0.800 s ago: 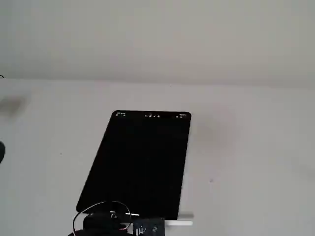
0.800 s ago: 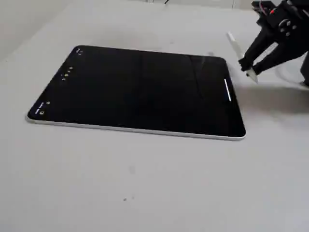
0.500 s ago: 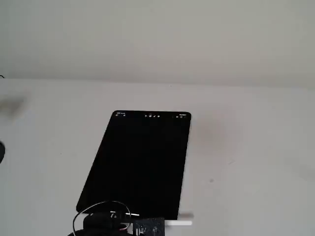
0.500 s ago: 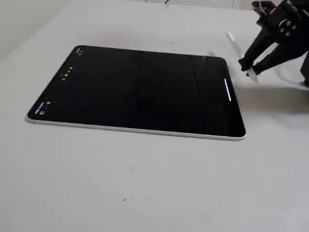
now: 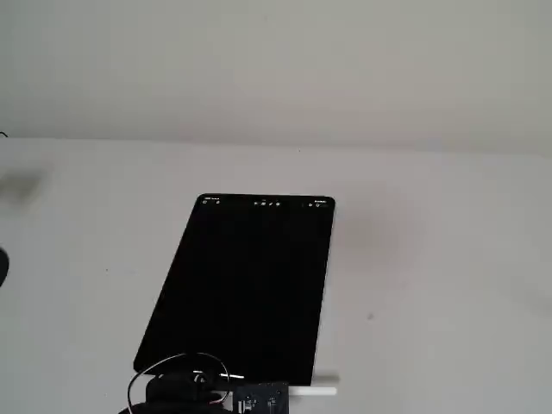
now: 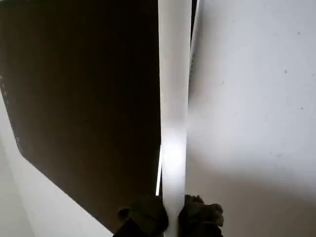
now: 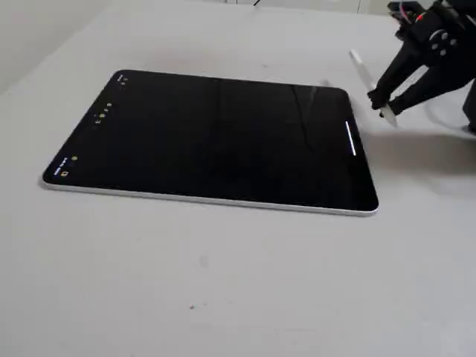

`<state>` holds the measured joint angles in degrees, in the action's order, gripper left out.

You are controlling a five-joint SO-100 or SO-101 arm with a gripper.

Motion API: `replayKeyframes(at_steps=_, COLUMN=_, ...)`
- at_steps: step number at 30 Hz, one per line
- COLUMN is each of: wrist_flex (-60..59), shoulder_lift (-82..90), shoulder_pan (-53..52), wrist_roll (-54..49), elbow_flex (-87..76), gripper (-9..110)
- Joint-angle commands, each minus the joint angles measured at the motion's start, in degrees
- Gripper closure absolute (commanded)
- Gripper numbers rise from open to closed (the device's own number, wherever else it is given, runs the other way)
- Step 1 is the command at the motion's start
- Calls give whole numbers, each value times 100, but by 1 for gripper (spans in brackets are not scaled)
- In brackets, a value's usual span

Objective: Draw a line in the middle of the ipad using the apple pencil

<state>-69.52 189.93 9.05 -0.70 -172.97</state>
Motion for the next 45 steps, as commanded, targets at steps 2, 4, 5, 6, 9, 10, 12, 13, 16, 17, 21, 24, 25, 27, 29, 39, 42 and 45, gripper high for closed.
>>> replayKeyframes(at_steps=2, wrist_flex=70, shoulder_lift=53, shoulder_pan=-44, wrist_roll=-105, elbow_flex=44, gripper=101)
replayKeyframes(at_steps=4, wrist_flex=70, shoulder_lift=53, shoulder_pan=-44, wrist_roll=-105, elbow_flex=44, gripper=101)
replayKeyframes(at_steps=5, wrist_flex=70, shoulder_lift=53, shoulder_pan=-44, wrist_roll=-105, elbow_flex=44, gripper=101)
replayKeyframes(at_steps=6, wrist_flex=70, shoulder_lift=53, shoulder_pan=-44, wrist_roll=-105, elbow_flex=44, gripper=101)
replayKeyframes(at_steps=9, wrist_flex=70, shoulder_lift=53, shoulder_pan=-44, wrist_roll=-105, elbow_flex=44, gripper=101)
replayKeyframes(at_steps=10, wrist_flex=70, shoulder_lift=53, shoulder_pan=-44, wrist_roll=-105, elbow_flex=44, gripper=101)
replayKeyframes(at_steps=12, wrist_flex=70, shoulder_lift=53, shoulder_pan=-44, wrist_roll=-105, elbow_flex=44, gripper=101)
replayKeyframes(at_steps=13, wrist_flex=70, shoulder_lift=53, shoulder_pan=-44, wrist_roll=-105, elbow_flex=44, gripper=101)
replayKeyframes(at_steps=16, wrist_flex=70, shoulder_lift=53, shoulder_pan=-44, wrist_roll=-105, elbow_flex=44, gripper=101)
replayKeyframes(at_steps=17, wrist_flex=70, shoulder_lift=53, shoulder_pan=-44, wrist_roll=-105, elbow_flex=44, gripper=101)
replayKeyframes(at_steps=21, wrist_flex=70, shoulder_lift=53, shoulder_pan=-44, wrist_roll=-105, elbow_flex=44, gripper=101)
replayKeyframes(at_steps=24, wrist_flex=70, shoulder_lift=53, shoulder_pan=-44, wrist_roll=-105, elbow_flex=44, gripper=101)
replayKeyframes(at_steps=25, wrist_flex=70, shoulder_lift=53, shoulder_pan=-44, wrist_roll=-105, elbow_flex=44, gripper=101)
replayKeyframes(at_steps=27, wrist_flex=185, shoulder_lift=53, shoulder_pan=-35, wrist_roll=-554, elbow_flex=18, gripper=101)
replayKeyframes(at_steps=29, wrist_flex=589, shoulder_lift=53, shoulder_pan=-9, wrist_roll=-1380, elbow_flex=-70, gripper=101)
replayKeyframes(at_steps=39, wrist_flex=2883, shoulder_lift=53, shoulder_pan=-167, wrist_roll=-4184, elbow_flex=-9, gripper=102)
replayKeyframes(at_steps=42, wrist_flex=4166, shoulder_lift=53, shoulder_pan=-176, wrist_roll=-4939, elbow_flex=-439, gripper=101)
replayKeyframes(at_steps=45, wrist_flex=5432, shoulder_lift=-422, shoulder_pan=88, wrist_roll=-5405, elbow_flex=-659, gripper=101)
